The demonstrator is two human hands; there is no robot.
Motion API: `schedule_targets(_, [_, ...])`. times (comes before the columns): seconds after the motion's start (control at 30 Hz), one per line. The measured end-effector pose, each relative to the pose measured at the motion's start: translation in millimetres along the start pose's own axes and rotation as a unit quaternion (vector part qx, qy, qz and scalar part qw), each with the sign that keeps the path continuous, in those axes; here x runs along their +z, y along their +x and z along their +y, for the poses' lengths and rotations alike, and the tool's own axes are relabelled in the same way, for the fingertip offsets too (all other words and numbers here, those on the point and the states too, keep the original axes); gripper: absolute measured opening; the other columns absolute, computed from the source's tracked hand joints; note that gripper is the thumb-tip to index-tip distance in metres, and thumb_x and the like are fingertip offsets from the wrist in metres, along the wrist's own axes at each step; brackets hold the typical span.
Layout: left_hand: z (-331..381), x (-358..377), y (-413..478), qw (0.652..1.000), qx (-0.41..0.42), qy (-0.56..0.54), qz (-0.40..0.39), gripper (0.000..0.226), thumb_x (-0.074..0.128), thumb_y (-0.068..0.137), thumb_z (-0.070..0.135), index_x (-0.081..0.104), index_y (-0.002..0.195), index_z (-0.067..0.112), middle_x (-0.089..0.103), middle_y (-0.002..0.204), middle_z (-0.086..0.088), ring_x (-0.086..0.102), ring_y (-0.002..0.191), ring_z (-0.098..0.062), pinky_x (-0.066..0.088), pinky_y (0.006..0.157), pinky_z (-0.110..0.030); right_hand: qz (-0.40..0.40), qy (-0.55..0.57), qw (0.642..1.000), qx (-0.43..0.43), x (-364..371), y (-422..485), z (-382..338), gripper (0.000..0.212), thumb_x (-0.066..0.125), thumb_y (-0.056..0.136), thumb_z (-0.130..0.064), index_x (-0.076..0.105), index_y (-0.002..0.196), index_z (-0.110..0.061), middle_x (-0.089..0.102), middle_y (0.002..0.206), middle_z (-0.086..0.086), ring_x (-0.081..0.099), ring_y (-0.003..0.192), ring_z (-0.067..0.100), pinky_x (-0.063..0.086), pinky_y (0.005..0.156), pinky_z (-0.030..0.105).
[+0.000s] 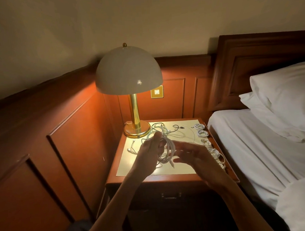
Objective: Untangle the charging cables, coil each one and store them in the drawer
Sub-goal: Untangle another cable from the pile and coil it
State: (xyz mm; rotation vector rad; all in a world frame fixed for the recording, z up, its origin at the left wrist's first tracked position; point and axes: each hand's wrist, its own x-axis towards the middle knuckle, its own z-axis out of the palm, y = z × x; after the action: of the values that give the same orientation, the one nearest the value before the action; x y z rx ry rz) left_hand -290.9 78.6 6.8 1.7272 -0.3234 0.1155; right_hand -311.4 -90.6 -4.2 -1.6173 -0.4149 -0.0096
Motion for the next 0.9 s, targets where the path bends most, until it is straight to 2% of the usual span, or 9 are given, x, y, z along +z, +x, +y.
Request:
schedule_targets(0.17, [-2, -8, 3, 0.999, 0.024, -0.003, -0.048, 0.054, 0.033, 0.1, 0.055, 0.059, 0.056, 0.036, 0.049, 0.053, 0.016, 0.041, 0.055, -0.004, 0.034, 0.062, -0.027, 0.079, -0.118, 0.989, -0.039, -12, 2, 4, 0.009, 0.074, 0.087, -0.016, 0.078, 0.093, -0.021, 0.078, 0.085, -0.007, 0.073, 0.079, 0.01, 0.056, 0.074, 0.025])
schedule_targets(0.23, [0, -10, 0, 0.995, 0.023, 0.001, -0.097, 0.054, 0.034, 0.099, 0.055, 0.056, 0.054, 0.036, 0.044, 0.053, 0.016, 0.035, 0.055, -0.006, 0.03, 0.058, -0.024, 0.167, -0.177, 0.966, -0.089, -18, 7, 2, 0.014, 0.076, 0.085, -0.019, 0.077, 0.094, -0.031, 0.077, 0.086, -0.014, 0.073, 0.078, 0.004, 0.057, 0.074, 0.018])
schedule_targets(0.33, [3, -2, -5, 0.988, 0.023, -0.006, -0.155, 0.053, 0.035, 0.101, 0.055, 0.058, 0.056, 0.037, 0.044, 0.055, 0.016, 0.036, 0.055, -0.004, 0.032, 0.057, -0.02, 0.208, -0.211, 0.941, -0.161, -17, 14, 5, 0.015, 0.078, 0.083, -0.016, 0.077, 0.096, -0.022, 0.077, 0.088, -0.012, 0.073, 0.081, 0.001, 0.055, 0.074, 0.013])
schedule_targets(0.4, [7, 6, -5, 0.993, 0.042, -0.007, -0.111, 0.051, 0.034, 0.104, 0.041, 0.061, 0.061, 0.035, 0.051, 0.057, 0.016, 0.046, 0.055, -0.002, 0.039, 0.059, -0.018, 0.175, -0.18, 0.959, -0.131, -8, 18, 12, 0.012, 0.077, 0.085, -0.012, 0.078, 0.094, -0.019, 0.077, 0.084, -0.011, 0.073, 0.078, 0.005, 0.054, 0.071, 0.015])
schedule_targets(0.47, [8, 7, 0, 0.99, 0.119, 0.077, -0.012, 0.043, 0.032, 0.104, 0.042, 0.064, 0.078, 0.031, 0.065, 0.069, 0.015, 0.064, 0.065, -0.002, 0.05, 0.065, -0.017, 0.117, -0.097, 0.985, -0.078, 2, 18, 16, 0.015, 0.071, 0.087, -0.002, 0.078, 0.095, -0.012, 0.078, 0.086, -0.004, 0.074, 0.082, 0.013, 0.056, 0.074, 0.019])
schedule_targets(0.57, [3, 3, 8, 0.947, 0.208, 0.233, 0.078, 0.051, 0.026, 0.102, 0.049, 0.065, 0.094, 0.017, 0.068, 0.079, 0.01, 0.065, 0.066, 0.006, 0.05, 0.064, -0.007, 0.031, 0.049, 0.998, 0.0, 8, 16, 16, 0.028, 0.055, 0.091, 0.012, 0.075, 0.106, -0.001, 0.077, 0.103, 0.011, 0.072, 0.1, 0.026, 0.059, 0.088, 0.035])
schedule_targets(0.7, [8, -1, 9, 0.92, 0.253, 0.278, 0.107, 0.062, 0.022, 0.1, 0.051, 0.068, 0.097, 0.01, 0.058, 0.076, 0.017, 0.055, 0.053, 0.009, 0.041, 0.056, 0.003, -0.004, 0.227, 0.969, 0.101, 9, 18, 11, 0.03, 0.052, 0.093, -0.012, 0.069, 0.112, 0.003, 0.069, 0.122, 0.017, 0.063, 0.118, 0.033, 0.049, 0.103, 0.048])
schedule_targets(0.8, [9, -8, 11, 0.889, 0.291, 0.339, 0.098, 0.06, 0.027, 0.096, 0.048, 0.068, 0.098, 0.005, 0.059, 0.069, 0.01, 0.055, 0.048, -0.002, 0.035, 0.051, 0.0, 0.028, 0.161, 0.981, 0.109, 12, 23, 7, 0.028, 0.07, 0.087, -0.037, 0.077, 0.098, -0.012, 0.074, 0.113, 0.008, 0.065, 0.115, 0.026, 0.047, 0.099, 0.042])
schedule_targets(0.9, [3, -14, 14, 0.85, 0.292, 0.429, 0.086, 0.038, 0.05, 0.085, 0.028, 0.071, 0.1, 0.001, 0.071, 0.071, -0.004, 0.069, 0.053, -0.016, 0.04, 0.058, -0.008, 0.054, 0.107, 0.986, 0.119, 17, 29, 3, 0.033, 0.069, 0.083, -0.038, 0.076, 0.101, -0.011, 0.076, 0.105, 0.004, 0.066, 0.109, 0.022, 0.048, 0.094, 0.036])
